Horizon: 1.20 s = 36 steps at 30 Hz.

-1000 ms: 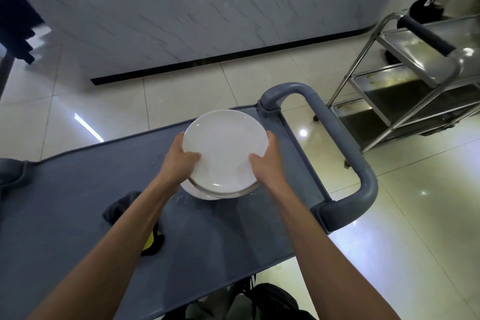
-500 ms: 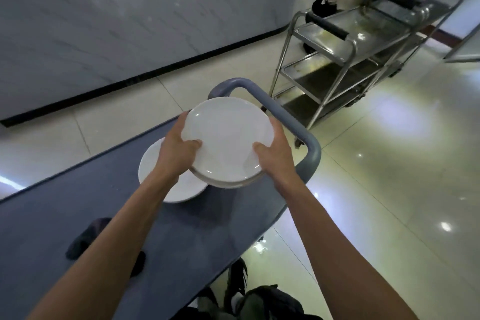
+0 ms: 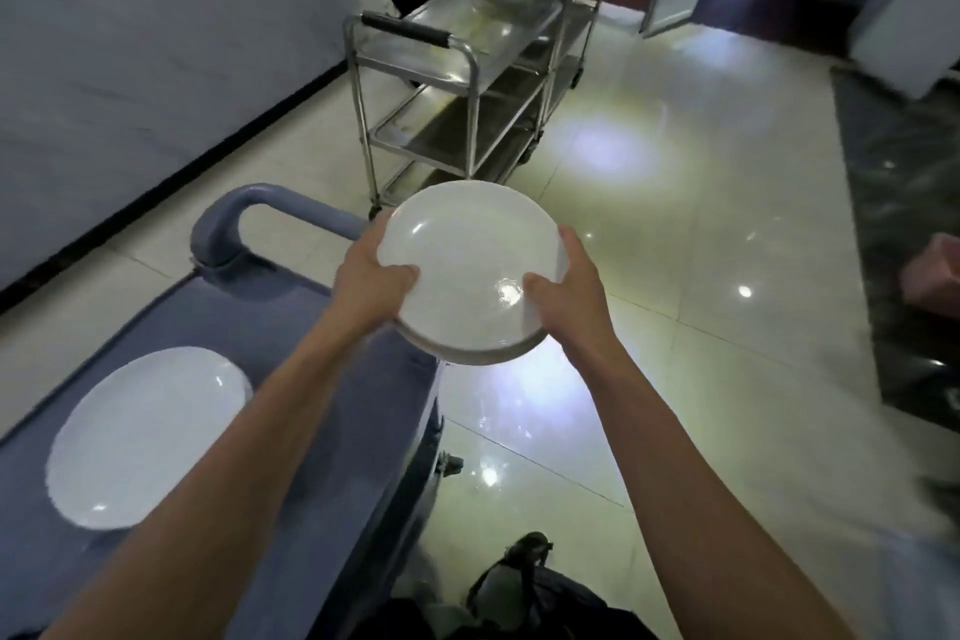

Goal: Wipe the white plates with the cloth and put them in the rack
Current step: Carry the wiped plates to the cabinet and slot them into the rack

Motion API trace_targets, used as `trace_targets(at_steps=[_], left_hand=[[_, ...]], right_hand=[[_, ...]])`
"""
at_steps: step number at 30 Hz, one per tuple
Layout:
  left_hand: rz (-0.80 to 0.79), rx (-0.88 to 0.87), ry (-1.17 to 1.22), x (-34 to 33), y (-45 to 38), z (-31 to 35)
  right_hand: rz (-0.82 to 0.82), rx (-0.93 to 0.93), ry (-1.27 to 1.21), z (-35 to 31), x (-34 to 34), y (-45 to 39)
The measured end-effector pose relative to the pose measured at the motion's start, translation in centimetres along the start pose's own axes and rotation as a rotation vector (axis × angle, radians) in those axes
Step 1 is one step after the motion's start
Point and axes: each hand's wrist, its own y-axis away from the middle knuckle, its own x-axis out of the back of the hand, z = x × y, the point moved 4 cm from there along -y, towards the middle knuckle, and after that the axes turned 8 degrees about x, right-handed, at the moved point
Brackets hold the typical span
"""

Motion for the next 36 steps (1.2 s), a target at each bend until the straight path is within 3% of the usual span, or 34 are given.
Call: trace_targets(at_steps=[5,13,29,36], left_hand=[[-0.230,-0.027,0.017,-11.0,-2.0,4.5],[-0.474,-0.086,-0.077,-26.9,-2.3,10.1],[-0.981,-0.313,-0.251,-56.3,5.0,17.5],[-1.265,-0.433,-0.345,-69.2,9.4,20.9]], right_hand=[[0.137,-0.075,-0.041,4.4,9.1,-2.1],[0.364,-0.157,-0.035,11.7,22.3,-3.3],[0.922,-0.483,-0.112,24.0,41.8,5.3],[1.245,-0.572,-0.101,27.4,49.0,8.2]])
